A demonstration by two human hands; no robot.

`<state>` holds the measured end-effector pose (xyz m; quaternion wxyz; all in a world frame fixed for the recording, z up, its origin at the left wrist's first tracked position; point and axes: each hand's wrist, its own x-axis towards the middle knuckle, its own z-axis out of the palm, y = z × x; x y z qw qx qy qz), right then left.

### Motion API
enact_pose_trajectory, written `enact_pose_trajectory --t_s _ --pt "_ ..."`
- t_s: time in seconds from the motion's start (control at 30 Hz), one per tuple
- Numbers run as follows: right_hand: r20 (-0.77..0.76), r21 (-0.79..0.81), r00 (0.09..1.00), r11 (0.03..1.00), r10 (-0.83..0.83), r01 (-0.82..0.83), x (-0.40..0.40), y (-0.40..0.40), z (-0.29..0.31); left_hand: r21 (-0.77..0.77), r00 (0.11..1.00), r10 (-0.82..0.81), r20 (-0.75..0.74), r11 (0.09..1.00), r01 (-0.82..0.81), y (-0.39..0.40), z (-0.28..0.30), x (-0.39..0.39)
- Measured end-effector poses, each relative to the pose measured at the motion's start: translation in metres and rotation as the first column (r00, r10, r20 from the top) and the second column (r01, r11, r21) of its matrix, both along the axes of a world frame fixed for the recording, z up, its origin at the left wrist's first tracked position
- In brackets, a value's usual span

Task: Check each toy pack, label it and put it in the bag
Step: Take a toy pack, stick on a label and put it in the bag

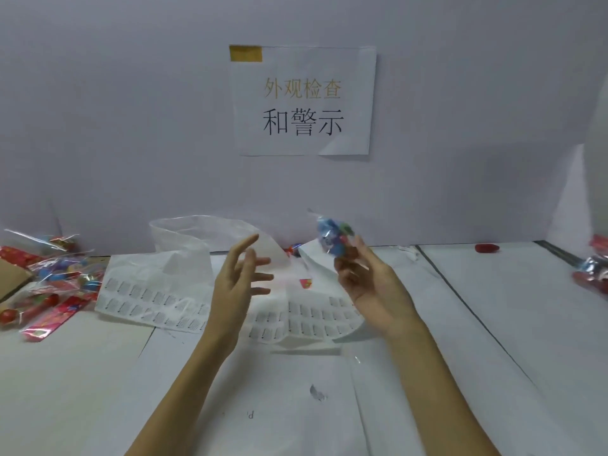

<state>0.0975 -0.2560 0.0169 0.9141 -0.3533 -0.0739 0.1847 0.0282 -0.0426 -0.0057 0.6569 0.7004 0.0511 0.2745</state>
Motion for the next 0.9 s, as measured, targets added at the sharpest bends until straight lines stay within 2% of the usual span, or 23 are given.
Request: enact_pose_trajectory --t_s 0.03,0.07,0.1,0.13,0.17,0.23,0.33,0.4,0.43,0.47,0.53,0.63,0.7,0.73,0.83,0.9 --pt "-0.03 0.284 0.999 0.959 0.009 0.0 0.004 -0.018 0.005 -0.015 1.0 0.023 0.001 1.0 -0.023 0.003 -0.001 0.0" --pt "-0.016 0.542 1.0 0.84 0.016 -0.004 0.008 -0.037 0.007 -0.034 0.999 0.039 -0.008 0.999 -0.04 0.005 -0.002 0.0" --pt "0.015 0.719 1.0 0.695 0.012 -0.019 0.009 -0.054 0.008 -0.052 0.999 0.049 -0.021 0.997 -0.05 0.006 -0.003 0.001" --pt "0.044 0.81 0.999 0.586 0.001 -0.036 0.009 -0.067 0.009 -0.061 0.998 0.052 -0.034 0.997 -0.054 0.006 -0.003 0.002" --pt "0.057 0.843 0.998 0.536 -0.01 -0.042 0.009 -0.076 0.008 -0.063 0.997 0.054 -0.046 0.996 -0.057 0.006 -0.003 0.003" --pt "0.039 0.823 0.999 0.567 -0.001 -0.032 0.012 -0.081 0.004 -0.058 0.996 0.061 -0.071 0.996 -0.065 0.006 -0.004 0.005" --pt "0.0 0.609 0.999 0.793 0.039 -0.031 0.019 -0.065 -0.002 -0.012 0.989 0.09 -0.116 0.996 -0.092 0.004 -0.006 0.005" --pt "0.055 0.29 0.997 0.954 0.063 -0.076 0.018 -0.039 -0.003 0.029 0.983 0.136 -0.124 0.991 -0.134 0.003 -0.008 0.004" --pt "0.107 0.087 0.989 0.989 0.106 -0.116 0.016 -0.024 -0.006 0.076 0.977 0.174 -0.12 0.983 -0.166 0.003 -0.009 0.003" --pt "0.163 -0.116 0.971 0.981 0.175 -0.157 0.012 -0.009 -0.011 0.147 0.969 0.223 -0.11 0.967 -0.206 0.003 -0.011 0.003" --pt "0.275 -0.438 0.916 0.886 0.291 -0.149 0.003 0.019 -0.025 0.315 0.938 0.338 -0.076 0.901 -0.299 0.006 -0.013 0.003" --pt "0.475 -0.728 0.801 0.673 0.364 0.126 -0.005 0.043 -0.051 0.446 0.879 0.477 0.009 0.785 -0.431 0.023 -0.017 0.004" --pt "0.53 -0.812 0.722 0.513 0.445 0.279 -0.006 0.049 -0.062 0.466 0.804 0.594 0.007 0.71 -0.528 0.046 -0.015 0.007" --pt "0.521 -0.831 0.706 0.474 0.48 0.291 -0.007 0.051 -0.064 0.478 0.749 0.662 -0.019 0.664 -0.575 0.06 -0.012 0.008" --pt "0.523 -0.847 0.664 0.413 0.534 0.334 -0.009 0.054 -0.068 0.564 0.569 0.812 -0.129 0.532 -0.632 0.108 -0.001 0.009" --pt "0.55 -0.833 0.644 0.407 0.531 0.376 -0.009 0.055 -0.068 0.657 0.504 0.851 -0.149 0.466 -0.593 0.143 0.003 0.004"
